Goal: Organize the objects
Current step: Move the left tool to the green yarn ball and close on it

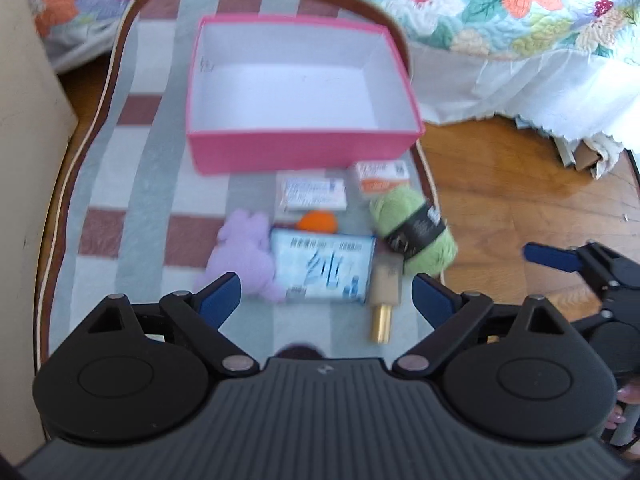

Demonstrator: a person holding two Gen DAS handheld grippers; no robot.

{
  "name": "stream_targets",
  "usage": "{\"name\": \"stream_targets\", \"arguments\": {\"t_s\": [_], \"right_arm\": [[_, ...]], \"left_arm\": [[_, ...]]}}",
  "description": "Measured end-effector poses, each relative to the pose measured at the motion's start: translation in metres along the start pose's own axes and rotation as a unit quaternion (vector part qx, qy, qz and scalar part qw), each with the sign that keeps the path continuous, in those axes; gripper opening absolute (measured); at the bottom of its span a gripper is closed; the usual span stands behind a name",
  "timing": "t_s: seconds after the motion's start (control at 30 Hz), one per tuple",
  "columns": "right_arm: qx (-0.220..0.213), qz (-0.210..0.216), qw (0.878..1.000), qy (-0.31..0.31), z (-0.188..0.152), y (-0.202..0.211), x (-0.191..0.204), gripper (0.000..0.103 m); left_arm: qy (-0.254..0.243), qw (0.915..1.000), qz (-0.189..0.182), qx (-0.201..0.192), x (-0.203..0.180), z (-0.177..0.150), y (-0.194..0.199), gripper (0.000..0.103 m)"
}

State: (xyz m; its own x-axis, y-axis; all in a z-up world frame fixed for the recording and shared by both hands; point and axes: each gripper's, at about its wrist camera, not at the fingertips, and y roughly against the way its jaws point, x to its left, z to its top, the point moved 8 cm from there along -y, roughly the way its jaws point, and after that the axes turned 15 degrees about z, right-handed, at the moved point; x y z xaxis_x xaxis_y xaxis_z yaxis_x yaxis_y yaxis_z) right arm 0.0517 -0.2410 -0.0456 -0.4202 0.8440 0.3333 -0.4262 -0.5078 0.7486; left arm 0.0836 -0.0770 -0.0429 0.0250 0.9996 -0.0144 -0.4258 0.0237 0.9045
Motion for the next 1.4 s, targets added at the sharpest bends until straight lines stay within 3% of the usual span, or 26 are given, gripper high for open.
{"name": "stream_targets", "arguments": {"t_s": [0.1, 0.2, 0.3, 0.4, 0.5, 0.6, 0.7, 0.8, 0.9, 1.07, 1.17, 1.4], "right_arm": [[-0.003, 0.003, 1.0, -0.012, -0.002, -0.018, -0.015, 0.098], [-0.001, 0.009, 1.0, -0.023, -0.006, -0.038, -0.028, 0.097], [0.006, 0.01, 0.999, -0.03, -0.002, -0.058, -0.042, 0.096], [0.027, -0.013, 0.999, 0.013, 0.004, -0.079, -0.052, 0.096], [0.032, -0.015, 0.999, 0.036, 0.007, -0.092, -0.065, 0.094], [0.001, 0.0, 1.0, 0.002, 0.003, -0.101, -0.082, 0.093], [0.005, -0.002, 1.0, -0.023, -0.006, -0.108, -0.096, 0.092], [0.006, -0.023, 0.999, -0.025, -0.011, -0.109, -0.107, 0.092], [0.015, -0.011, 0.999, -0.044, -0.016, -0.114, -0.114, 0.092], [0.05, -0.022, 0.997, -0.062, -0.022, -0.131, -0.12, 0.082], [0.044, -0.02, 0.997, -0.068, -0.022, -0.13, -0.115, 0.078], [0.03, 0.019, 0.992, -0.12, -0.023, -0.125, -0.114, 0.069]], "left_arm": [[0.012, 0.9996, 0.001, -0.026, -0.013, 0.009, -0.011, 0.093], [0.015, 0.9996, -0.022, -0.002, -0.031, 0.016, -0.035, 0.093], [-0.021, 0.9991, -0.032, 0.016, -0.053, 0.021, -0.064, 0.09], [-0.038, 0.9986, -0.036, 0.009, -0.067, 0.026, -0.09, 0.088], [-0.024, 0.9978, -0.061, 0.012, -0.075, 0.029, -0.115, 0.087], [0.016, 0.9973, -0.06, 0.039, -0.074, 0.024, -0.142, 0.087], [0.034, 0.9963, -0.061, 0.05, -0.073, 0.016, -0.159, 0.086], [0.036, 0.994, -0.093, 0.045, -0.082, 0.014, -0.165, 0.081], [0.037, 0.9912, -0.121, 0.038, -0.094, 0.014, -0.163, 0.076], [0.038, 0.9893, -0.138, 0.03, -0.111, 0.014, -0.167, 0.067], [0.051, 0.9857, -0.153, 0.049, -0.115, 0.01, -0.174, 0.056], [0.054, 0.984, -0.164, 0.045, -0.103, 0.009, -0.163, 0.049]]}}
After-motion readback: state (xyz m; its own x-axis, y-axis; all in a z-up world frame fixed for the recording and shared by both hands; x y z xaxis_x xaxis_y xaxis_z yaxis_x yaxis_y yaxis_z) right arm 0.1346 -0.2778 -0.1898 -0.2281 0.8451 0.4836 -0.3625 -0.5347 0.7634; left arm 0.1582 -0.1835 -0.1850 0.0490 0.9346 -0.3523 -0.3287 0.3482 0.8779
